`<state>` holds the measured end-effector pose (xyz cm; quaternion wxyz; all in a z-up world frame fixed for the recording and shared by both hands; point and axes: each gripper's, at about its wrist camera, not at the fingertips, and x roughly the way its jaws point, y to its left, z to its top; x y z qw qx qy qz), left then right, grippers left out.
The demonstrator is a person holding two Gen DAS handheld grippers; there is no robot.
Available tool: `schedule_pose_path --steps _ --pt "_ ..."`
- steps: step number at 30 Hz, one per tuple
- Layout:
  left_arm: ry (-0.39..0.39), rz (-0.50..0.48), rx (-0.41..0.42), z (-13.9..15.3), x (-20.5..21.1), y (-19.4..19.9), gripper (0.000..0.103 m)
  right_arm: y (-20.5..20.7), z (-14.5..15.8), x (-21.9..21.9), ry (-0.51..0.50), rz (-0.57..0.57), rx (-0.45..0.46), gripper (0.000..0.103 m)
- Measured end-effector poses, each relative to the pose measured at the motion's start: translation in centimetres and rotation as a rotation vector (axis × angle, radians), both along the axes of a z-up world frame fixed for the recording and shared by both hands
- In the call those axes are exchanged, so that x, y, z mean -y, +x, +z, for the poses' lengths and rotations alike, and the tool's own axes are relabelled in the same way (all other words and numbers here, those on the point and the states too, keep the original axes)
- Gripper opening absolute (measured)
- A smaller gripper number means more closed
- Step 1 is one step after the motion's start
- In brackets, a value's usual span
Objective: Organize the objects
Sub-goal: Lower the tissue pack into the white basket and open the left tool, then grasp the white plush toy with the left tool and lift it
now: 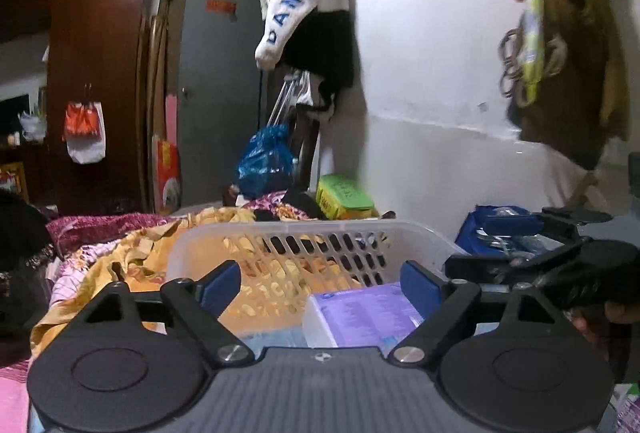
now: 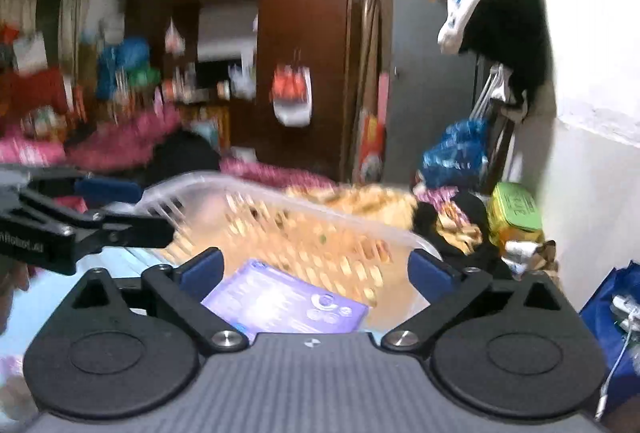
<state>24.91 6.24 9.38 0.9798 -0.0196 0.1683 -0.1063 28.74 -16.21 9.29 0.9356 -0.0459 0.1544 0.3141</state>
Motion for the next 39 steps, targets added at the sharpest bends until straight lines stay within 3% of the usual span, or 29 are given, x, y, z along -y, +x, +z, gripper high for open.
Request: schedule_pose_path --steps 4,9,13,17,20,25,28,31,33,35,39 --pt "0.003 0.007 0.04 -1.6 -0.1 -6.9 0.089 -5.5 -2.5 4.1 0.098 0.01 0.01 0.103" --pt "-0.028 0.024 0.11 -4.7 -1.0 -13.6 0.09 -10.5 -8.5 7.7 0.219 -0.039 -0.105 0.103" --pt "-0.047 0.052 0.128 -7.0 -1.3 -16.2 0.09 -13.4 -11.4 8.1 0.251 -0.001 -0.072 0.103" --pt "-0.023 0.08 0.105 -9.0 -1.2 -17.0 0.089 -13.6 -11.1 5.8 0.247 0.061 -0.089 0.102" --pt "0.009 0.093 0.111 -9.5 -0.8 -16.9 0.089 -14.1 -10.7 3.2 0.235 0.098 -0.059 0.091" --pt "0.067 0.097 0.109 -10.4 0.4 -16.7 0.088 -13.8 -11.3 0.2 0.23 0.144 -0.093 0.07" --pt "0.068 0.102 0.112 -10.6 0.5 -16.7 0.081 -13.7 -11.4 -0.8 0.226 0.16 -0.106 0.061" --pt "0.089 0.104 0.108 -10.8 0.9 -16.6 0.063 -13.9 -11.3 -1.8 0.215 0.16 -0.115 0.055" --pt "0.105 0.12 0.109 -11.0 1.0 -16.5 0.051 -13.8 -11.2 -2.2 0.214 0.162 -0.128 0.044" --pt "0.094 0.113 0.098 -11.2 1.0 -16.2 0.049 -13.6 -11.2 -2.5 0.201 0.167 -0.148 0.036" --pt "0.129 0.124 0.102 -11.5 1.5 -16.1 0.042 -13.1 -11.9 -3.0 0.191 0.183 -0.186 0.035"
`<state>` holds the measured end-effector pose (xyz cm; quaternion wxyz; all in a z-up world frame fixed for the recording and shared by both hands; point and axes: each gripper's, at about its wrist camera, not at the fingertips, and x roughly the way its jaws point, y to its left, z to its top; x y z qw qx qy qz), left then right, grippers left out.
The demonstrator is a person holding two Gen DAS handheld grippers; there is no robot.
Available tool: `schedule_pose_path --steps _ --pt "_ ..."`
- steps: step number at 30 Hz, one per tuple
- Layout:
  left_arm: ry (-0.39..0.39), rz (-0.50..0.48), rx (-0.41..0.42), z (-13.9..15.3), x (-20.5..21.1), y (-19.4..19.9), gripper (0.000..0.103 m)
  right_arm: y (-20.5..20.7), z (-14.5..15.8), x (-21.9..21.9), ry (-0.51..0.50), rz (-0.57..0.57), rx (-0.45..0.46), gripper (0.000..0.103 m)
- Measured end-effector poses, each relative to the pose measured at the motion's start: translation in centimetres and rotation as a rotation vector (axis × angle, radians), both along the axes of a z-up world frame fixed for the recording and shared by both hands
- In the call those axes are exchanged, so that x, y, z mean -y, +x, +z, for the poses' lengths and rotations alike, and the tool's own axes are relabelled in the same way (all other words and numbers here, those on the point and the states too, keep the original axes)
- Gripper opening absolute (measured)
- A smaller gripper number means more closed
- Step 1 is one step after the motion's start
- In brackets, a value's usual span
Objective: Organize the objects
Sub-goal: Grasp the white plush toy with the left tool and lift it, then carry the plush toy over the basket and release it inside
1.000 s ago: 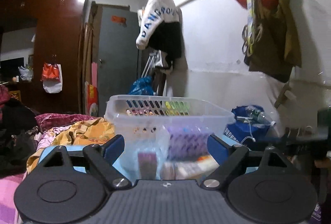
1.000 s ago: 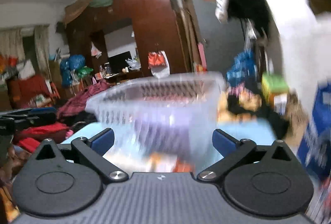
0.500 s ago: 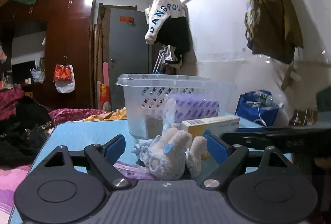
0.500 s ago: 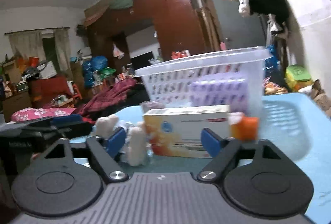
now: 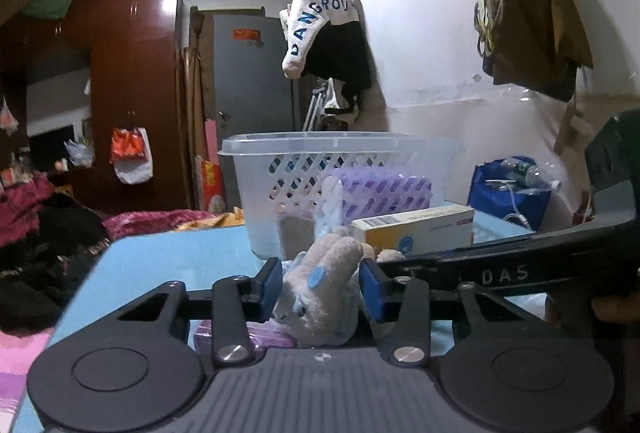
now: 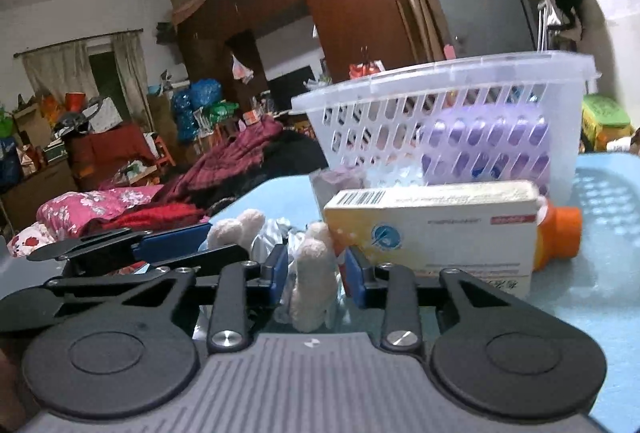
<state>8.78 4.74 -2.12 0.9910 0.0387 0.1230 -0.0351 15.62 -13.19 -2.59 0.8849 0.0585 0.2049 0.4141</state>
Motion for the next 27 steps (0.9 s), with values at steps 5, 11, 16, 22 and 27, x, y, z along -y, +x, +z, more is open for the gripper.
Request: schedule_pose_path --steps 5,11,16,22,27 --pt "0.002 -0.007 0.015 0.1 0.0 -0.6 0.023 -0.5 -0.2 -0.1 -0.009 0.007 0.012 0.017" --pt "-0.024 -0.025 0.08 0.3 -0.5 -2.3 0.02 -2.2 0.4 1.0 0.015 0.001 0.097 0.015" --pt "-0.023 -0.073 0.15 0.8 -0.1 -4.1 0.019 -3.5 1.6 2.1 0.032 0.002 0.169 0.014" --pt "-0.054 -0.129 0.256 1.9 -0.1 -5.9 0.019 -4.6 3.4 3.3 0.063 0.014 0.24 0.014" --pt "-0.075 -0.188 0.334 5.2 0.5 -5.3 0.019 -5.4 6.9 4.7 0.091 0.002 0.351 0.014"
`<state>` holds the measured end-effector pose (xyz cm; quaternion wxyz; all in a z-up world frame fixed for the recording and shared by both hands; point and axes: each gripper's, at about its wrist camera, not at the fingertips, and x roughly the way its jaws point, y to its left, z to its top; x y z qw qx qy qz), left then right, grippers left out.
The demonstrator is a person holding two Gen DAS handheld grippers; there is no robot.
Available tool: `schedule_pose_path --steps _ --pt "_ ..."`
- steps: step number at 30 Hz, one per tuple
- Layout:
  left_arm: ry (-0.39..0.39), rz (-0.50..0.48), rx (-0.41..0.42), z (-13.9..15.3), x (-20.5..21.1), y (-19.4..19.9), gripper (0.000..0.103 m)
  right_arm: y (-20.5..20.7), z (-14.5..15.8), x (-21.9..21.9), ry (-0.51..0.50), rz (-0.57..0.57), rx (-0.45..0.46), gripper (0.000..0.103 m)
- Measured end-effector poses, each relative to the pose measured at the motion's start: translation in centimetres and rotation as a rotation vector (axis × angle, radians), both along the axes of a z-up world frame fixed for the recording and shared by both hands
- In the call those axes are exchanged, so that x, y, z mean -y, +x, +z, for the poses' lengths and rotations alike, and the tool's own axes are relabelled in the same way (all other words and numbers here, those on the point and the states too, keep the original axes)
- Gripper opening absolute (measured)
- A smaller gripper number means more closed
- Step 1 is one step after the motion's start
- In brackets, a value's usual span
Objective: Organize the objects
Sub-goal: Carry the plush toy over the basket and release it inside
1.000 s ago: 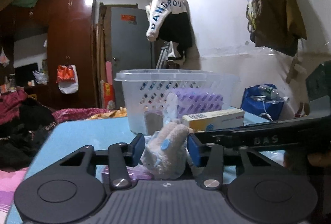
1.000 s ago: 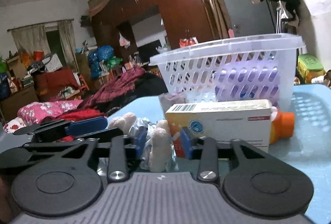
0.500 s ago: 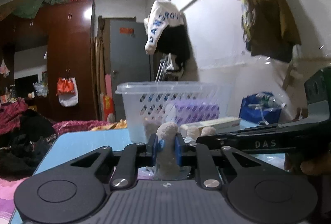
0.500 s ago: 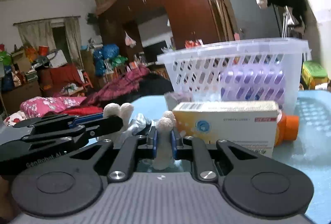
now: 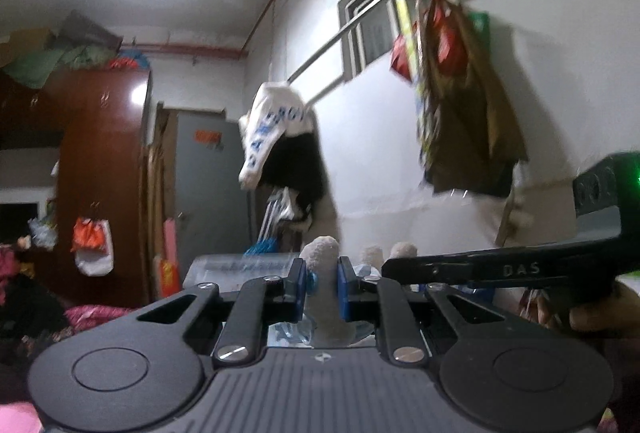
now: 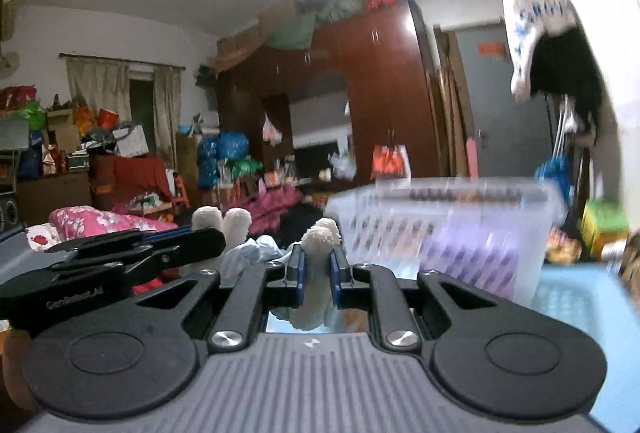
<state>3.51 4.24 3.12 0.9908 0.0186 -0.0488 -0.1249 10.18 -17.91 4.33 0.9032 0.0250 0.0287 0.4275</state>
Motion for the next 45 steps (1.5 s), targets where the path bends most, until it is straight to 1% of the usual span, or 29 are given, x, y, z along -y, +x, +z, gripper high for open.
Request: schedule_pose_path --steps 4,7,11,16,20,24,27,31,34,36,38,40,41,42,43,44,45 --pt "-0.011 -0.05 0.041 4.6 0.8 3.0 0.019 1.4 4.0 0.2 0.004 -0.055 0.103 0.014" --pt "-0.033 -0.082 0.017 7.4 1.2 6.8 0.019 3.6 6.6 -0.1 -0.005 -0.125 0.147 0.014" --pt "-0.043 -0.096 -0.043 8.9 2.1 11.5 0.019 7.2 8.4 -0.2 -0.014 -0.177 0.144 0.014" --pt "-0.05 -0.08 -0.142 8.2 2.8 17.0 0.019 11.6 8.4 -1.1 -0.078 -0.229 0.094 0.013" --pt "-0.067 -0.048 -0.262 6.8 2.8 22.0 0.019 15.5 7.2 -1.9 -0.114 -0.26 0.001 0.013" --pt "-0.105 0.003 -0.376 5.6 2.6 25.7 0.019 18.8 5.3 -2.5 -0.134 -0.277 -0.125 0.013" --pt "-0.085 0.045 -0.414 5.1 3.1 27.1 0.019 20.1 4.5 -2.9 -0.146 -0.297 -0.183 0.013" --pt "-0.058 0.084 -0.471 4.5 4.1 28.8 0.019 20.6 3.6 -4.0 -0.186 -0.332 -0.209 0.013" --pt "-0.066 0.116 -0.507 3.8 4.3 29.3 0.019 20.8 3.3 -4.3 -0.217 -0.357 -0.22 0.013" --pt "-0.072 0.136 -0.524 3.4 4.2 29.6 0.019 21.4 2.9 -4.0 -0.213 -0.351 -0.257 0.013" --pt "-0.072 0.159 -0.536 2.9 4.0 29.8 0.02 22.0 2.7 -4.0 -0.23 -0.36 -0.272 0.013" --pt "-0.077 0.165 -0.533 2.8 3.8 29.6 0.023 22.5 2.5 -3.7 -0.233 -0.357 -0.297 0.014" --pt "-0.073 0.167 -0.529 2.8 3.8 29.5 0.028 22.5 2.4 -3.5 -0.23 -0.362 -0.303 0.015" --pt "-0.063 0.164 -0.525 3.0 3.8 29.4 0.041 22.4 2.5 -3.3 -0.225 -0.372 -0.307 0.017" --pt "-0.051 0.172 -0.512 3.1 3.8 28.8 0.046 22.3 2.7 -2.9 -0.216 -0.375 -0.313 0.019" --pt "-0.041 0.19 -0.491 3.5 3.8 28.2 0.058 22.1 2.9 -2.5 -0.204 -0.382 -0.317 0.025" --pt "-0.036 0.204 -0.468 3.9 3.9 27.6 0.067 21.7 3.2 -2.0 -0.19 -0.391 -0.31 0.035"
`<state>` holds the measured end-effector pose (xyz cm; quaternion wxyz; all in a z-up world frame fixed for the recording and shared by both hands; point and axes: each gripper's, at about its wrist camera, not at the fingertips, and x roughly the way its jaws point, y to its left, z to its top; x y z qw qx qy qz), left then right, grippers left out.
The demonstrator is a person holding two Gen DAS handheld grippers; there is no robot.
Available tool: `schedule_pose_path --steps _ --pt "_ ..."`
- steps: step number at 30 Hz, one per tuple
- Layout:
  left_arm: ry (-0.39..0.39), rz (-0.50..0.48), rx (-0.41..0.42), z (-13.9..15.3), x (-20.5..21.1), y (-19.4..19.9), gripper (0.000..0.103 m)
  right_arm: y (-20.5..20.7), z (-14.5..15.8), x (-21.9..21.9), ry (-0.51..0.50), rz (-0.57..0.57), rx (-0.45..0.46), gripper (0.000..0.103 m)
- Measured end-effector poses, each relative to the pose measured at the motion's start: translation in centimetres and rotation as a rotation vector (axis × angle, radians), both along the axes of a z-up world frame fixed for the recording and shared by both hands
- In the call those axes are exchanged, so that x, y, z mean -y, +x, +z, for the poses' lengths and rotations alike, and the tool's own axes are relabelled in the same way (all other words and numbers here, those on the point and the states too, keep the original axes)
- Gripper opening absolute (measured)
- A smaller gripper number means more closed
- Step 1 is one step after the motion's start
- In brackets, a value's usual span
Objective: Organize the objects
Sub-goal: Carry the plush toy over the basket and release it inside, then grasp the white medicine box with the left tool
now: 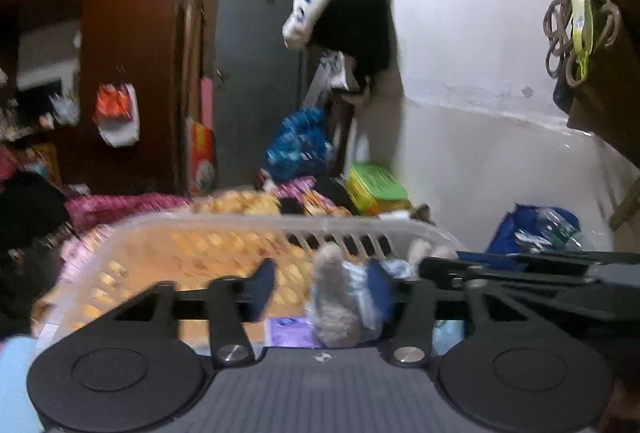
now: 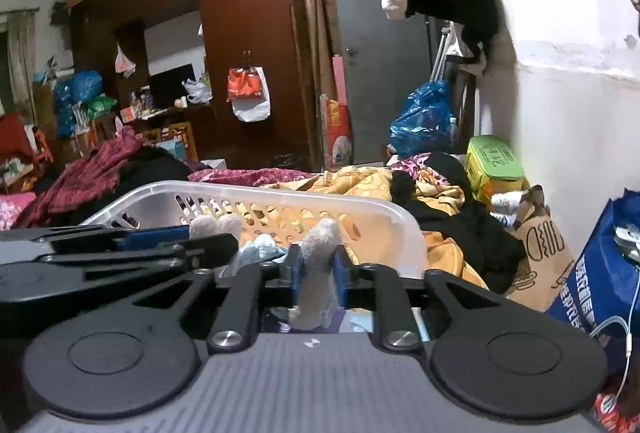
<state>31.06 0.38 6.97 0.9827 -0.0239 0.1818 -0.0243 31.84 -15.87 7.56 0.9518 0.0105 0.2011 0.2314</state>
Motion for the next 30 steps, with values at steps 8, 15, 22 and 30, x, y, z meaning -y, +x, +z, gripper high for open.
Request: schedule_pose_path --steps 8,15,22,30 --pt "-0.021 -0.129 0.149 0.9 -3.4 -12.8 0.086 -8.5 0.2 6.3 0.152 0.109 0.102 0.103" --pt "0.028 -0.078 0.168 -3.9 -6.6 -22.2 0.086 -16.7 -6.0 9.4 0.238 0.186 0.095 0.103" --pt "0.028 -0.133 0.14 -6.8 -6.6 -22.7 0.086 -17.2 -7.3 6.6 0.156 0.25 0.1 0.103" --pt "0.034 -0.217 0.046 -9.3 -4.7 -19.2 0.071 -15.1 -7.5 2.8 0.018 0.333 0.058 0.077"
